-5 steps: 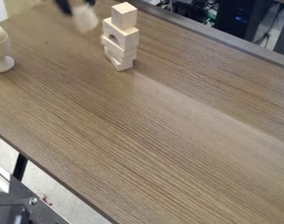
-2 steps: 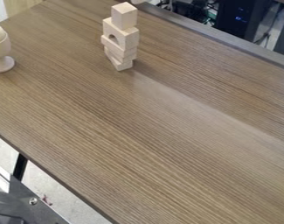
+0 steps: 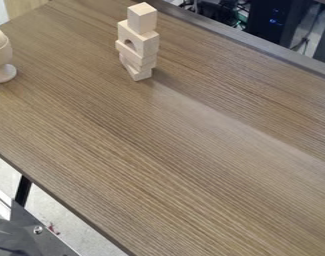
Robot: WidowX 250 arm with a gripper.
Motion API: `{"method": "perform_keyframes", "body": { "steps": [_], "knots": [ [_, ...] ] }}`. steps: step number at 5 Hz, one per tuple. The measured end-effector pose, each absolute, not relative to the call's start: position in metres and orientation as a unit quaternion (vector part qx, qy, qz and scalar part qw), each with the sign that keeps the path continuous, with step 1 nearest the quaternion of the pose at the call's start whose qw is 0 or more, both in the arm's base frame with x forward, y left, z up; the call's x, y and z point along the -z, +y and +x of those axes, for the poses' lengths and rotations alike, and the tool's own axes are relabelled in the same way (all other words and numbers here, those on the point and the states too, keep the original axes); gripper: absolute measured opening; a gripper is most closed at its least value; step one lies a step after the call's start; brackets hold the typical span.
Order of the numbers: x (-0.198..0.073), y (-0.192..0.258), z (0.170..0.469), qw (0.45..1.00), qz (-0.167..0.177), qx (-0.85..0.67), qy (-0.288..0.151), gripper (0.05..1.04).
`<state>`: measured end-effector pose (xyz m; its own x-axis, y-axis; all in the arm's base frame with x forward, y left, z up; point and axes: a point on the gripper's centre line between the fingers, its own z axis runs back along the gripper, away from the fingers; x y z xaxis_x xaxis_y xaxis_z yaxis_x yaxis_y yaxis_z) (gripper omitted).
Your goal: Pick the cylinder and place it ontop the box
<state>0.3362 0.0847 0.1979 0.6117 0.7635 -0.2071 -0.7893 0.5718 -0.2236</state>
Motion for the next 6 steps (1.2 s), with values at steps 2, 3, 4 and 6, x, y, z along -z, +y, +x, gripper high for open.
{"method": "perform_keyframes", "body": {
  "steps": [2, 3, 4, 6],
  "knots": [
    [-0.208, 0.085, 0.342, 0.891, -0.114, -0.438, 0.026, 0.488],
    [-0.195, 0.088, 0.35, 0.894, -0.093, -0.436, 0.028, 0.488],
    [-0.184, 0.087, 0.363, 0.898, -0.065, -0.434, 0.029, 0.488],
    [-0.179, 0.096, 0.376, 0.895, -0.052, -0.443, 0.023, 0.488]
  ]
}}
